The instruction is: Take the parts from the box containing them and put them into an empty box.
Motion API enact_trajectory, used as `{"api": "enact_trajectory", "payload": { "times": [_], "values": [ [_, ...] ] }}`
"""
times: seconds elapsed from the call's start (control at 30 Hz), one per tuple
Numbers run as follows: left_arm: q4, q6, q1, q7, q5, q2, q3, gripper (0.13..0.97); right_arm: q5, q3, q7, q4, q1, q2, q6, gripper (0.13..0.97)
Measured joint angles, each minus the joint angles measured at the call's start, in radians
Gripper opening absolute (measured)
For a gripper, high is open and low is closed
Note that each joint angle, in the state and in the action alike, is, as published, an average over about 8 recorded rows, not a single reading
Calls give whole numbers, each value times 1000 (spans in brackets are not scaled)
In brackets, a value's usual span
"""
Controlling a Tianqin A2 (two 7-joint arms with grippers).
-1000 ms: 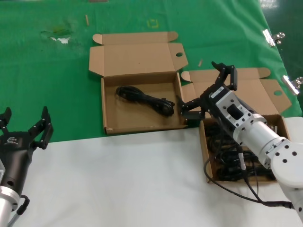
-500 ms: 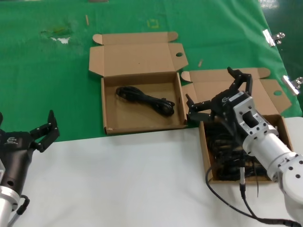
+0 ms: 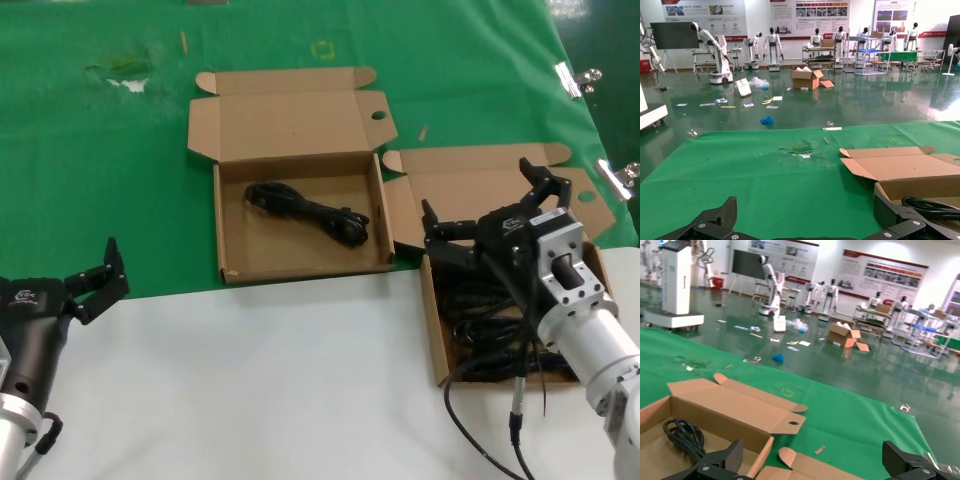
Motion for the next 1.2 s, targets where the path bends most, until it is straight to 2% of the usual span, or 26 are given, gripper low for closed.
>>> {"api": "enact_trajectory", "payload": {
  "times": [0.7,1.2],
  "values": [
    [0,0,0,0,0,0,0,966,154,81,23,127,-156,-1,90,966],
    [0,0,0,0,0,0,0,966,166,87,24,136,-168,-1,97,966]
  ]
}}
